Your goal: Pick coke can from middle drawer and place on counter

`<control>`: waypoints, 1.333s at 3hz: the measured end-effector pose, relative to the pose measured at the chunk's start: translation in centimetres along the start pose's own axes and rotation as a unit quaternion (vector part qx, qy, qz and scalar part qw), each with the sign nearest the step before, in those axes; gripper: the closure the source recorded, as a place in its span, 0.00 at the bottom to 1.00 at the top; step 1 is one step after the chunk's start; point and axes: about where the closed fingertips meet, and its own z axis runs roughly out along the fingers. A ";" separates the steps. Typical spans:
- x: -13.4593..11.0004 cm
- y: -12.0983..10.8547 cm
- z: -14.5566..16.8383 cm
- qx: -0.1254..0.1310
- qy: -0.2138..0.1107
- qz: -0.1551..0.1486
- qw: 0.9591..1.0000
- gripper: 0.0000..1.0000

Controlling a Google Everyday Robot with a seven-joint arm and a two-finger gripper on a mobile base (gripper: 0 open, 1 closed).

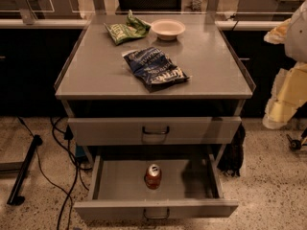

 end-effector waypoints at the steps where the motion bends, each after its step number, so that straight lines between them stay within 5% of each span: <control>1: 0.0 0.0 0.0 0.000 0.000 0.000 1.000 0.00; 2: 0.0 0.0 0.0 0.000 0.000 0.000 1.000 0.14; 4: 0.5 1.4 3.2 0.000 -0.028 0.028 0.999 0.63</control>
Offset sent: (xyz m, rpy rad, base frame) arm 0.0000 0.0000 0.0000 0.0000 0.0000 0.0000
